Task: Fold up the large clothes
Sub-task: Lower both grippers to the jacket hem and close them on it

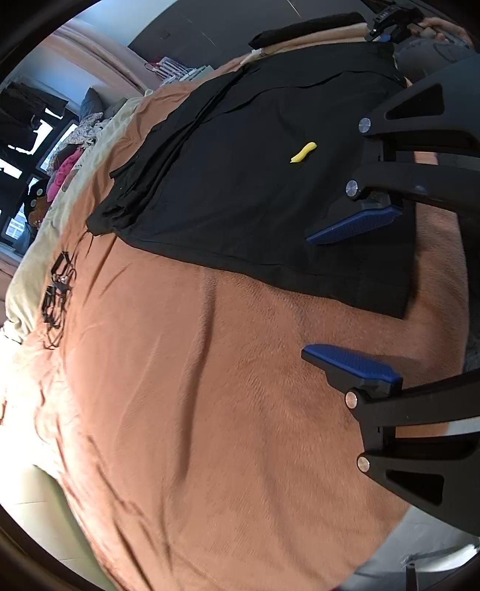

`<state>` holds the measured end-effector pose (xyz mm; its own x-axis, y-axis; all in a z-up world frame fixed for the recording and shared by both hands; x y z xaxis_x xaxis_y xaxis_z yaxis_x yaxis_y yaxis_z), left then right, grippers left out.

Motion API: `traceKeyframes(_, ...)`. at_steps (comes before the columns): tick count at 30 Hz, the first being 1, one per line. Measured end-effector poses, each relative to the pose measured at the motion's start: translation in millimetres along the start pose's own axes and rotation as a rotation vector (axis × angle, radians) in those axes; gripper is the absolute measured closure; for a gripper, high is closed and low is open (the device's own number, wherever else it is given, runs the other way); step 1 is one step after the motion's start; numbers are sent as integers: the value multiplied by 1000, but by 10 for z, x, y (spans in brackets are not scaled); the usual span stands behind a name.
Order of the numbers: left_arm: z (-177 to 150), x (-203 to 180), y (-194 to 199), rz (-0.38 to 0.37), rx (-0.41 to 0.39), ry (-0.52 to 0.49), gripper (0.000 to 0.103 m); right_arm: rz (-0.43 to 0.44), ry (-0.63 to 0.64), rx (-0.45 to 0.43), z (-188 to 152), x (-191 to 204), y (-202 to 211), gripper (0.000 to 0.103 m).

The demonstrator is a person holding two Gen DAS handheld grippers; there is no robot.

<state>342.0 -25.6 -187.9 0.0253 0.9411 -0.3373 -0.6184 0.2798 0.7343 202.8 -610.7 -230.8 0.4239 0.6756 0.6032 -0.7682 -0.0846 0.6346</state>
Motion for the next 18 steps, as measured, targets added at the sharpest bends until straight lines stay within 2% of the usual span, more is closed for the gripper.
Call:
traceKeyframes(5, 5, 77, 3, -60, 16, 59, 46, 131, -21, -15, -5, 10, 115, 62)
traceKeyframes(8, -41, 101, 20, -127, 54, 110, 46, 97, -31, -7, -47, -59, 81, 62)
traceKeyframes(11, -94, 125, 73, -213, 82, 167, 48, 112, -68, 1, -104, -139, 58, 62)
traceKeyframes(12, -110, 147, 87, -226, 89, 188, 56, 119, -73, 6, -107, -155, 49, 62)
traceKeyframes(14, -144, 211, 103, -236, 100, 233, 62, 94, -64, 23, -135, -178, 32, 62)
traceKeyframes(16, -160, 252, 106, -246, 97, 260, 65, 73, -61, 28, -157, -206, 29, 62)
traceKeyframes(18, -155, 241, 91, -248, 92, 269, 65, 90, -79, 31, -163, -219, 14, 62)
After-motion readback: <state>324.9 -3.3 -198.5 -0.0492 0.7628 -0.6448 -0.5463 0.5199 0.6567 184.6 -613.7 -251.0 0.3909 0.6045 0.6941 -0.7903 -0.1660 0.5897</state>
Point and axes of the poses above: each gripper's, at about its wrist camera, not at the fingertips, and y roughly against the way its jaws point, x to its left, z to its top, the point moved 1 cm from there along -y, roughly the way its jaws point, and after that the axes turned 6 degrees about -x, right-handed, at the moved point
